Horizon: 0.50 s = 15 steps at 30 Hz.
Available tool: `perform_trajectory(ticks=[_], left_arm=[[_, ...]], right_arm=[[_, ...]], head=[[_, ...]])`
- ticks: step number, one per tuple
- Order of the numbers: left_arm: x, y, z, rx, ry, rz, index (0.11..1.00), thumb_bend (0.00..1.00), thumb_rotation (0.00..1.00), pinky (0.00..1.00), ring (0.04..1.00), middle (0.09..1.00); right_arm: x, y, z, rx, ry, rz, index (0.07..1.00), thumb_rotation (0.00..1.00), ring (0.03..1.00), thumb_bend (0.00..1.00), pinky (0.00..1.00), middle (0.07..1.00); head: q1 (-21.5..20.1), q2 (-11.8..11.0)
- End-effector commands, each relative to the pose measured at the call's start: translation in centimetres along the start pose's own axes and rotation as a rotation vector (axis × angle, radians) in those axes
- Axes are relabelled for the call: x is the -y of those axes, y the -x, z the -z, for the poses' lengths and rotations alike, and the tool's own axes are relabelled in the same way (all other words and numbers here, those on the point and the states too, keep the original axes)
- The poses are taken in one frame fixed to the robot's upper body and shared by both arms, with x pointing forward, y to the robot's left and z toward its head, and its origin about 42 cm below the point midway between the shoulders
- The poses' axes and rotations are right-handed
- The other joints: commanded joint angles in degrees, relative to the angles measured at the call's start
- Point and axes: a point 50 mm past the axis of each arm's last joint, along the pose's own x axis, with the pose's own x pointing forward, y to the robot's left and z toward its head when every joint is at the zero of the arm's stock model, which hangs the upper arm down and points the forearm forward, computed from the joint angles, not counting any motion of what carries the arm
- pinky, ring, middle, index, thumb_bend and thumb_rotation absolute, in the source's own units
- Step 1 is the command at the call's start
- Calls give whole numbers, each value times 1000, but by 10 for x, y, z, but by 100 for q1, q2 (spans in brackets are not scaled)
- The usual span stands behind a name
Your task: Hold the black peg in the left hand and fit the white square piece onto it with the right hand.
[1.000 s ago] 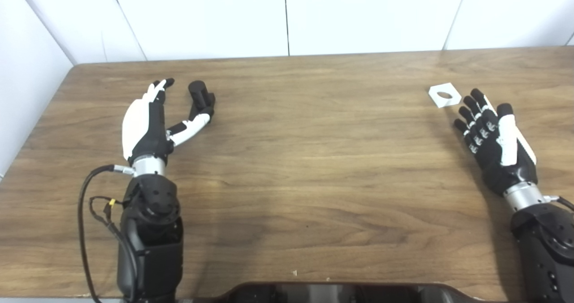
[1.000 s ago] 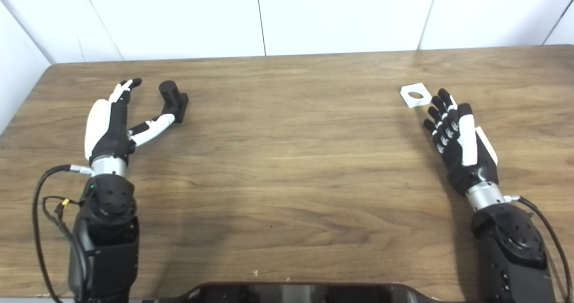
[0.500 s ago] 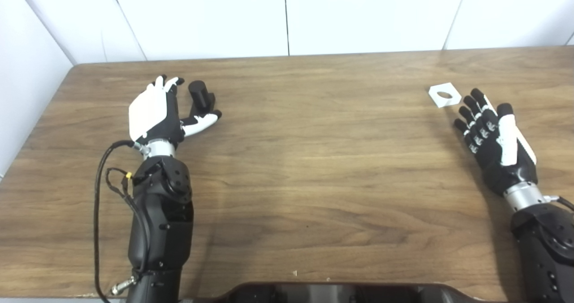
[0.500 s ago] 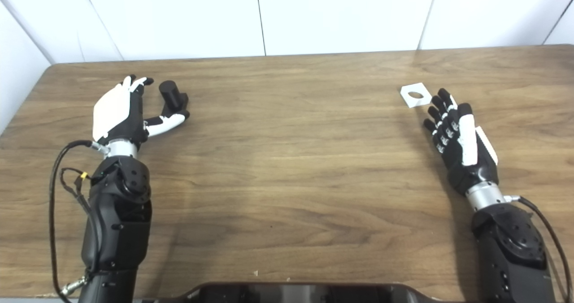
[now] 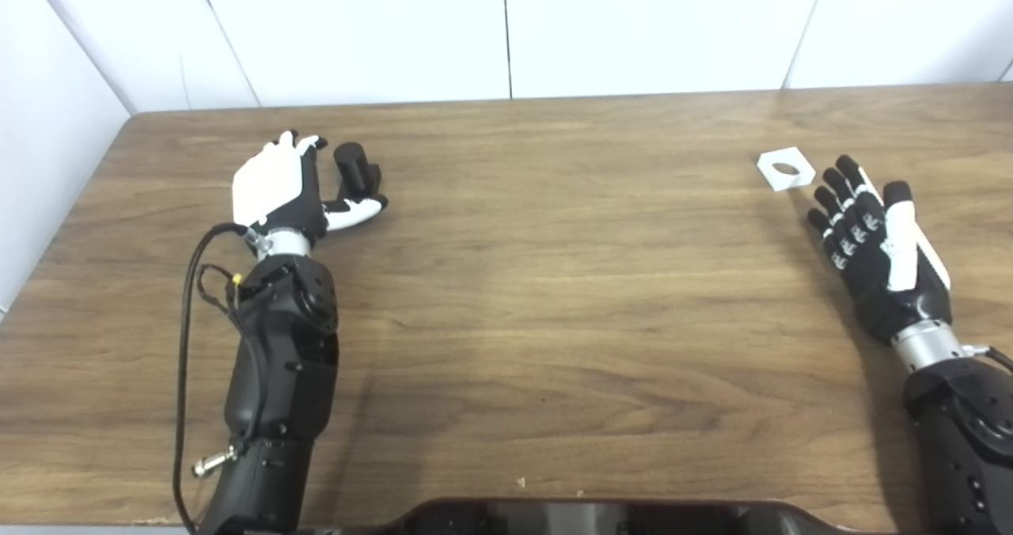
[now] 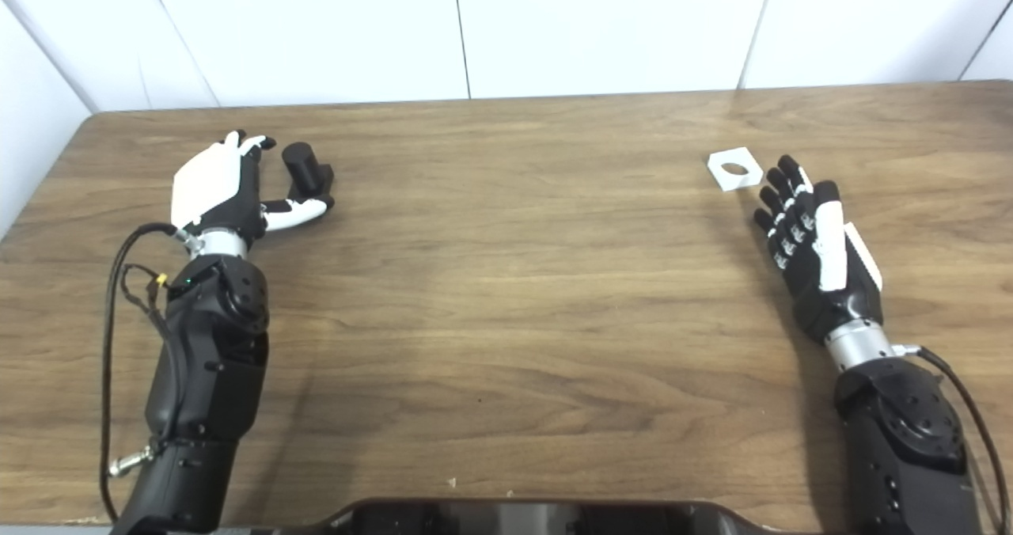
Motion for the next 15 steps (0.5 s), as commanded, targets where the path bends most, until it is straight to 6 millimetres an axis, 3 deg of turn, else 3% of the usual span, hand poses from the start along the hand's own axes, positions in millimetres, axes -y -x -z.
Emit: perform_trajectory(ticks=[1,15], left_arm=[[-24,-14,-12,30,-29,-93,867,750,458,1000,1000,1000],[-29,-35,-25,24,-107,-79,857,749,517,1000,1000,1000]], right_arm=[[1,12,22,-45,-39,15,1000,1000,1000,663,1000,1000],[6,16,24,-42,-37,18,1000,1000,1000,652,1000,1000]], head=[[0,7],[33,-41]])
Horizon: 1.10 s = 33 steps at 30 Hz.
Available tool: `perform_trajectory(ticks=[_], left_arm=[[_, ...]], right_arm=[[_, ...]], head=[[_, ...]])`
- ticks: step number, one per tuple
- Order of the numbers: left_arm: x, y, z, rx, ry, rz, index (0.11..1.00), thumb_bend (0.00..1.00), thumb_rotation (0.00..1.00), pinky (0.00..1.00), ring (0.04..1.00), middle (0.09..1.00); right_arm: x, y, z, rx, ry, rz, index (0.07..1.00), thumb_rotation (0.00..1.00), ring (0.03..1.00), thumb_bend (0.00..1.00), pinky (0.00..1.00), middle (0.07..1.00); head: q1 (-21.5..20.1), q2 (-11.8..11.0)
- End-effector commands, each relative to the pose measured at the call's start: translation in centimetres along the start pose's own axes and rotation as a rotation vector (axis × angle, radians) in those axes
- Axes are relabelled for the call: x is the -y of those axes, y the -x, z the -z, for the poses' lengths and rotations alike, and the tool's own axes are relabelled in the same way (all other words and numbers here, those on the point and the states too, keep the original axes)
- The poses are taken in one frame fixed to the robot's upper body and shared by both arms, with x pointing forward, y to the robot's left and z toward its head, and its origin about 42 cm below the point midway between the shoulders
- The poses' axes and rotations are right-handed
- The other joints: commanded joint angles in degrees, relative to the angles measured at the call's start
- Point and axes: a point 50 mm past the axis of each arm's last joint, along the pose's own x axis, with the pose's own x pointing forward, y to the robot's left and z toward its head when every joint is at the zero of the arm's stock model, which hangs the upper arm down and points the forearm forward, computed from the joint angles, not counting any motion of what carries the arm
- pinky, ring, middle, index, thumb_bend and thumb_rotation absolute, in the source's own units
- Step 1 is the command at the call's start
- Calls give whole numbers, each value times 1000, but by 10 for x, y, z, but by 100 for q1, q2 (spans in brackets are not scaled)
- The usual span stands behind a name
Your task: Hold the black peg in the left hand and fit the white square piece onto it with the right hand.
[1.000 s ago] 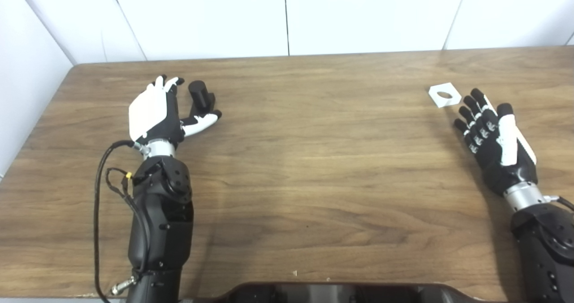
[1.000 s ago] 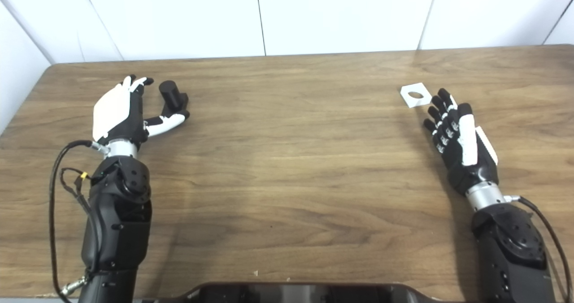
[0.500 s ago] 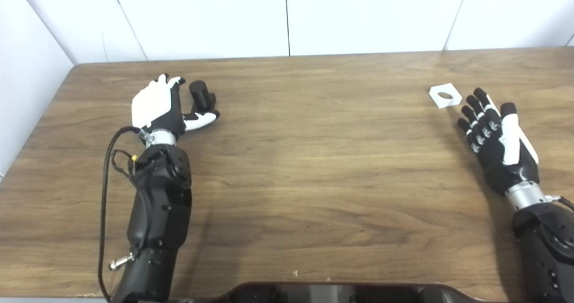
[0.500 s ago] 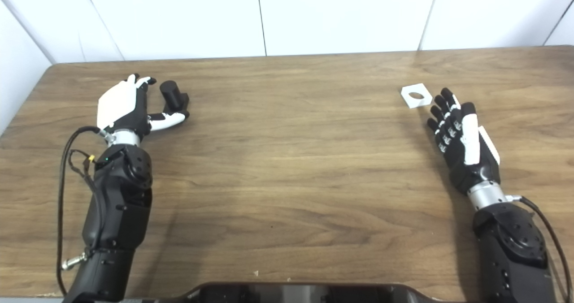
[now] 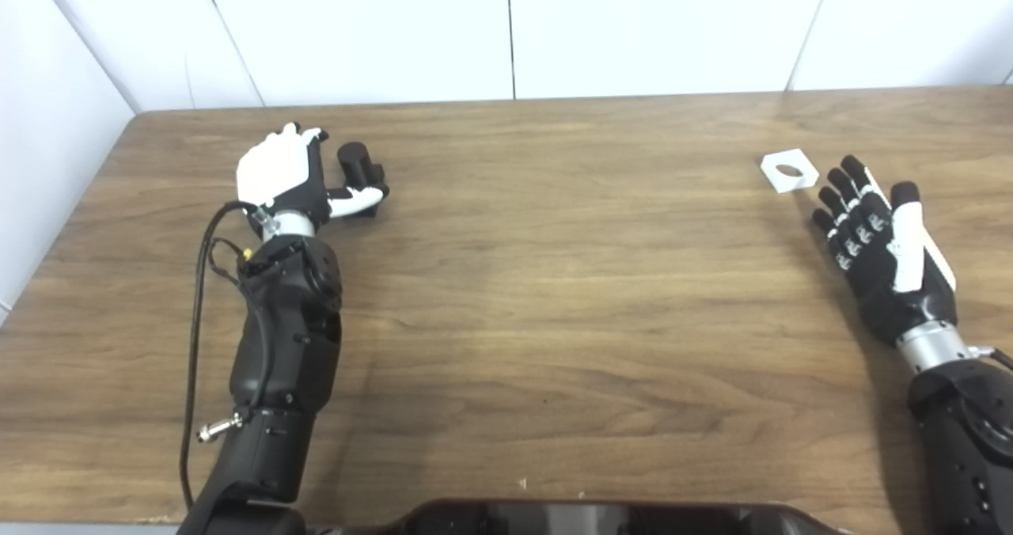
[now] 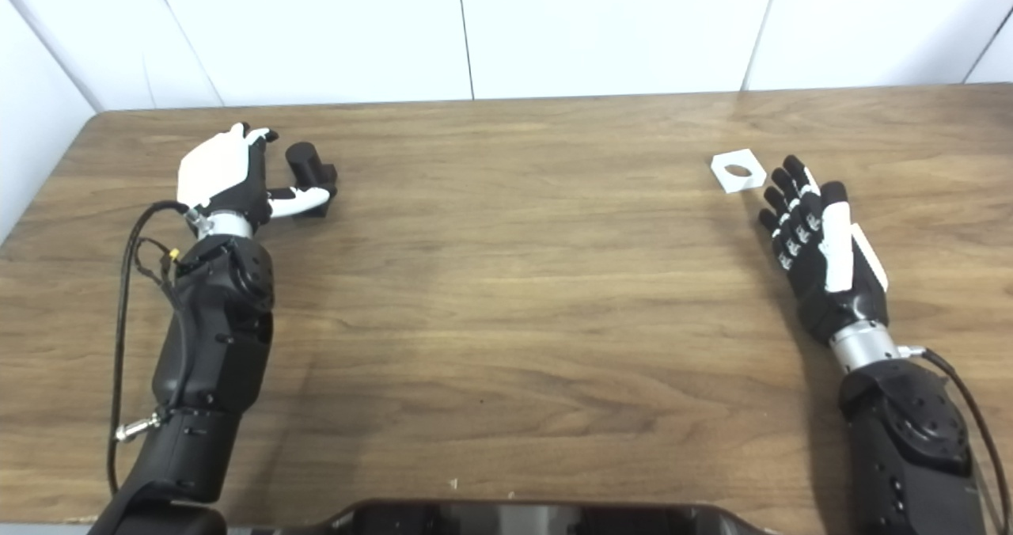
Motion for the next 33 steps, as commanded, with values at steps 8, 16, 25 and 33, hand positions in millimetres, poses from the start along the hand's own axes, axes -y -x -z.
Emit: perform_trajectory(ticks=[8,16,25,33], left_arm=[[-29,-16,-17,37,-54,-73,851,750,538,1000,1000,996],[-27,-22,-21,32,-88,-54,860,750,551,1000,1000,987],[-22,-23,-18,22,-100,-30,856,765,544,1000,1000,985],[-19,-22,-20,28,-115,-25,847,766,542,1000,1000,981]], right_arm=[[4,17,24,-49,-36,17,1000,1000,1000,652,1000,1000],[6,17,25,-48,-43,14,1000,1000,1000,665,1000,1000],[7,18,24,-44,-42,18,1000,1000,1000,666,1000,1000],[8,18,22,-48,-45,20,1000,1000,1000,669,1000,1000]], head=[[6,10],[16,25],[13,60],[33,87]])
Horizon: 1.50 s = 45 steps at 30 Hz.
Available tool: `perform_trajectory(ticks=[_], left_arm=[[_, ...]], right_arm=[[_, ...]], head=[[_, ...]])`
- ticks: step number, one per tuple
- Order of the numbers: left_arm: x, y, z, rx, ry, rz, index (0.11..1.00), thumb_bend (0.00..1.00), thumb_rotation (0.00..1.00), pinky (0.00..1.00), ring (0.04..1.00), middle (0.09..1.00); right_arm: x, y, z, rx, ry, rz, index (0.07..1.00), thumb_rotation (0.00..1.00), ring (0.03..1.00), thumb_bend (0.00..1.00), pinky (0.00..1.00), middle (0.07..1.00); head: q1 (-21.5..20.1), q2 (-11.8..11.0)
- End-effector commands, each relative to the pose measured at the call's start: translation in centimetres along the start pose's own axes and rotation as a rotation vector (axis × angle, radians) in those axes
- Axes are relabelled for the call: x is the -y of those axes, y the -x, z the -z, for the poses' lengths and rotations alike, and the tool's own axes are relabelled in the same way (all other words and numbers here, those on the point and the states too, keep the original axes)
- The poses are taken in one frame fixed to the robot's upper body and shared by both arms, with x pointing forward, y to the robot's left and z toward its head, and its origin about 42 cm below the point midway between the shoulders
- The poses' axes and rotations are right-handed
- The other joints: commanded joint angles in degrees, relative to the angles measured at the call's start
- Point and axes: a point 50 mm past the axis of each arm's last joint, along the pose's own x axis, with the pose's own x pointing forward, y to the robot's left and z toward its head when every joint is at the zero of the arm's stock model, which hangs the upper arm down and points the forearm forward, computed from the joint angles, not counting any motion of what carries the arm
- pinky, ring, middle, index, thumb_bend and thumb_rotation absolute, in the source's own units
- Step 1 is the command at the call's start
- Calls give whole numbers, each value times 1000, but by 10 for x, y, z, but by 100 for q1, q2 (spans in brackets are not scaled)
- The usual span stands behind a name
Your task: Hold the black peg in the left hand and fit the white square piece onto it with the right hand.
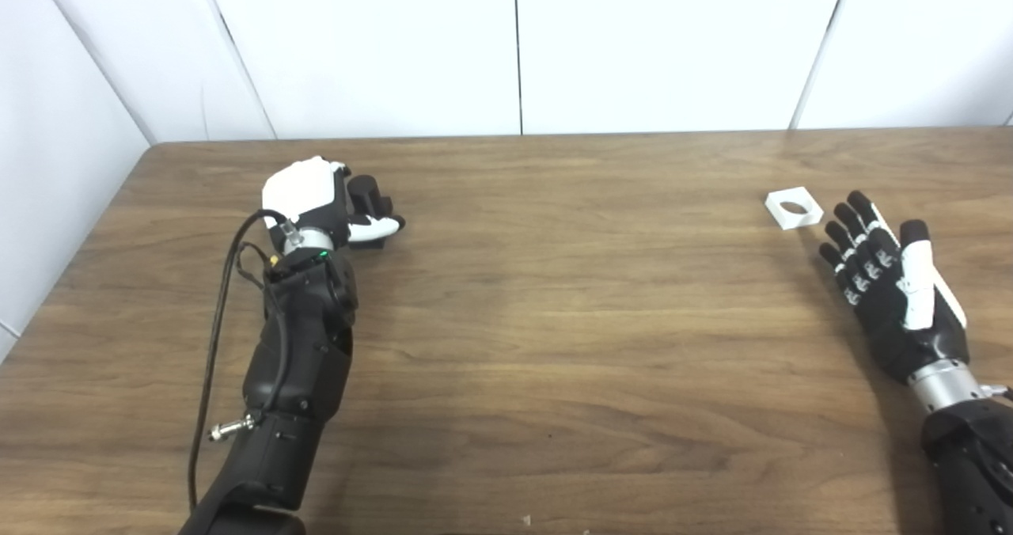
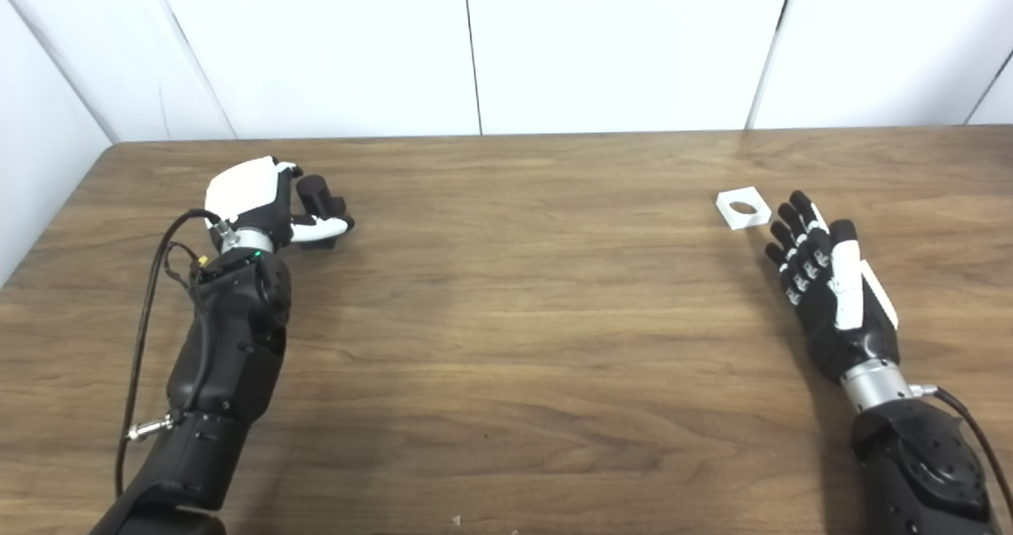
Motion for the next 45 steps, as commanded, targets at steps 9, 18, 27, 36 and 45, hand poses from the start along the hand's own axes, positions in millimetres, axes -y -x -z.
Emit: perform_trajectory(ticks=[9,18,27,36,45], left_arm=[[-29,-8,-8,18,-39,-77,799,744,508,1000,1000,963],[-28,-8,-9,16,-52,-67,751,748,452,1000,1000,944],[-26,-9,-5,2,-63,-32,759,760,437,1000,1000,958],[-24,-8,-4,-1,-68,-21,730,766,422,1000,1000,956],[-21,-7,-6,1,-58,-14,709,744,407,1000,1000,955]], right_arm=[[4,15,21,-55,-30,27,1000,1000,1000,658,1000,1000],[5,14,17,-59,-29,30,1000,1000,1000,653,1000,1000],[5,12,15,-62,-18,27,1000,1000,1000,661,1000,1000],[8,11,13,-59,-20,23,1000,1000,1000,652,1000,1000],[9,11,12,-62,-15,29,1000,1000,1000,672,1000,1000]], head=[[29,35],[65,48],[66,62],[73,54],[71,47]])
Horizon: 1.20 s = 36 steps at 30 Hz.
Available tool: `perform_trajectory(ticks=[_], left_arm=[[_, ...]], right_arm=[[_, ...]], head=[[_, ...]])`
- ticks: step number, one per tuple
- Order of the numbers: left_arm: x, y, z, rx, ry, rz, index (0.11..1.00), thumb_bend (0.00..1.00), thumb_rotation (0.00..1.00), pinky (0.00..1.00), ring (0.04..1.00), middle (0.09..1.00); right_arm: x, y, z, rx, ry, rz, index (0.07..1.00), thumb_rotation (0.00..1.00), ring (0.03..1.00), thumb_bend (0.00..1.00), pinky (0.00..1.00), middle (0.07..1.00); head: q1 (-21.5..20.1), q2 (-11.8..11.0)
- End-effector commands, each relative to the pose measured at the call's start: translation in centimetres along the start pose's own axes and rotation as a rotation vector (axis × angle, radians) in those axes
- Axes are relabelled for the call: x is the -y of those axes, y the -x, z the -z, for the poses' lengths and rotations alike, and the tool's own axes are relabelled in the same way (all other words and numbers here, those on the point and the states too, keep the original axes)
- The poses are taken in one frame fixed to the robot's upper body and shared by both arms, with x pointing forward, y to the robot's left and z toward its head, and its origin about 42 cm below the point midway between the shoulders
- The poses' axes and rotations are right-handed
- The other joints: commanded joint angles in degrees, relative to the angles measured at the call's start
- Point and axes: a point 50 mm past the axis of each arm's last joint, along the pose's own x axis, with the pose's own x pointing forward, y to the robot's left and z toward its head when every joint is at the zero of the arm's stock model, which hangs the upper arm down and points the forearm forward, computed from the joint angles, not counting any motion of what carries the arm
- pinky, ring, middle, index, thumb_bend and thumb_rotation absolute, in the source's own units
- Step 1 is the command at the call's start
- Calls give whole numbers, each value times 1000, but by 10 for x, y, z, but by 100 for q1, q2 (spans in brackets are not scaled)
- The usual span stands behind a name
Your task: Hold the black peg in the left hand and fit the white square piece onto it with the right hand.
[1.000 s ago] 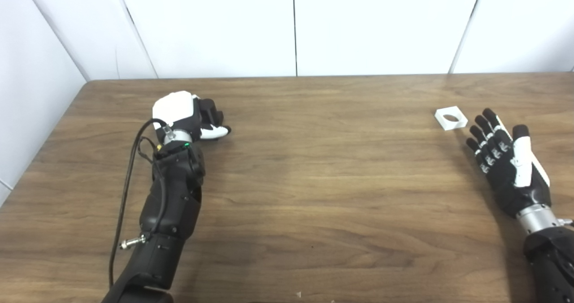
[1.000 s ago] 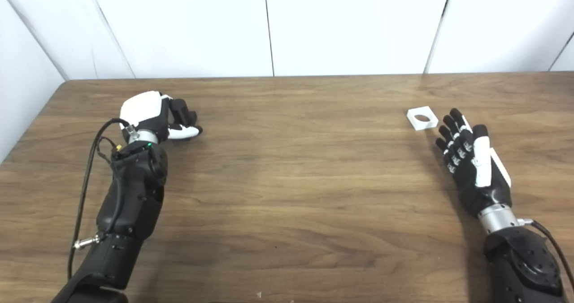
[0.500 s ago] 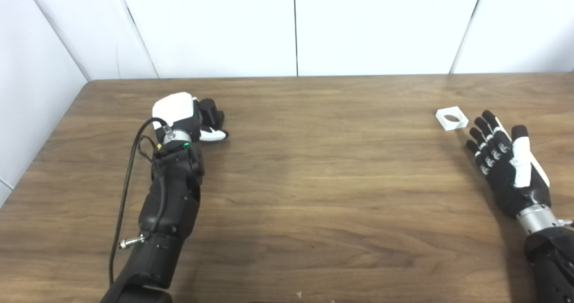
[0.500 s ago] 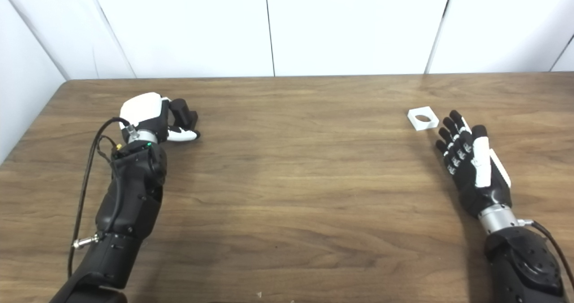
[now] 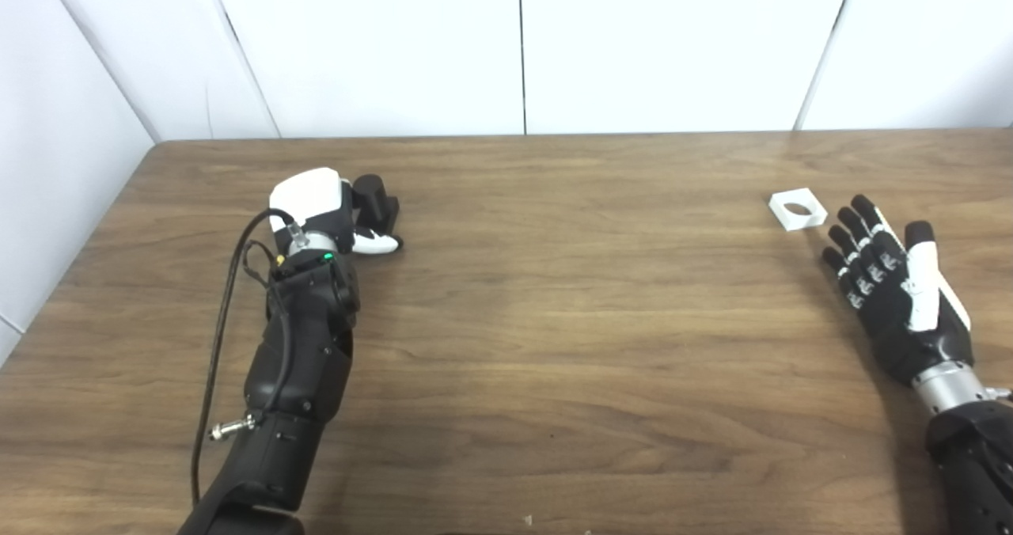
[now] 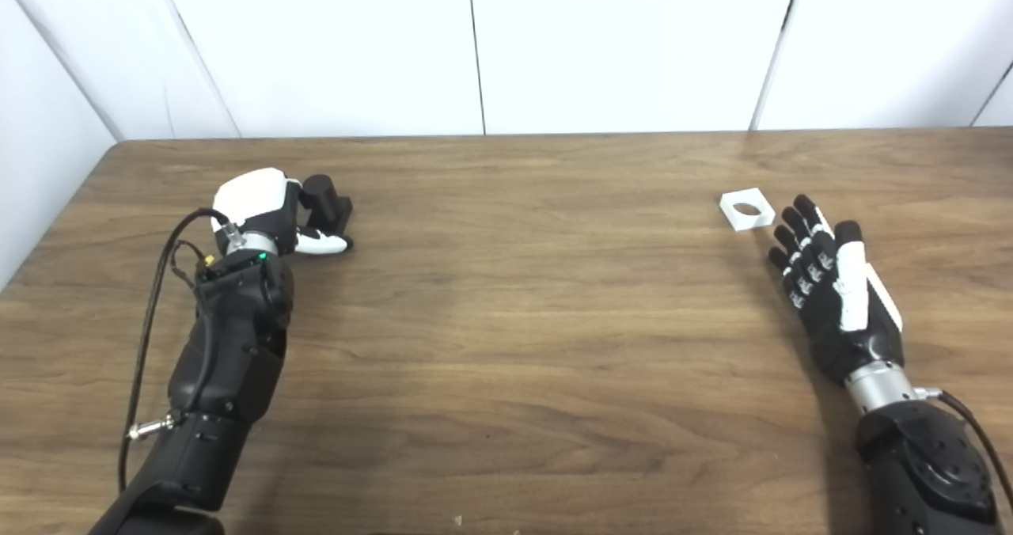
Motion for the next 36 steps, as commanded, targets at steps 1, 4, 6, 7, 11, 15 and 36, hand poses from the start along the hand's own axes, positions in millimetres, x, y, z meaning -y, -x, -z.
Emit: perform_trajectory(ticks=[1,4,6,7,11,15,36], left_arm=[[-25,-6,-5,4,-5,-82,704,740,405,1000,1000,953],[-24,-7,-6,6,-7,-83,699,736,405,1000,1000,950],[-24,-8,-6,7,-11,-88,712,735,408,1000,1000,945],[-23,-8,-6,9,-9,-92,715,733,405,1000,1000,943],[-22,-9,-6,10,-8,-98,694,724,410,1000,1000,939],[-21,-10,-8,10,-9,-103,698,714,420,1000,1000,932],[-19,-9,-10,10,30,-109,647,587,260,1000,1000,932]], right_arm=[[6,11,13,-43,-7,20,1000,997,1000,675,1000,1000],[6,11,13,-45,-19,16,1000,983,1000,676,1000,1000],[6,12,13,-43,-18,18,1000,974,1000,677,1000,1000],[6,12,13,-41,-21,18,1000,973,1000,668,1000,1000],[5,13,12,-42,-12,21,1000,979,1000,658,1000,1000],[6,15,12,-34,-11,15,1000,982,1000,645,1000,1000],[8,18,14,-34,-27,28,1000,957,1000,639,1000,1000]], head=[[0,3],[-6,-14],[-12,-20],[-11,-24],[-19,-34],[-28,-38],[-37,-56]])
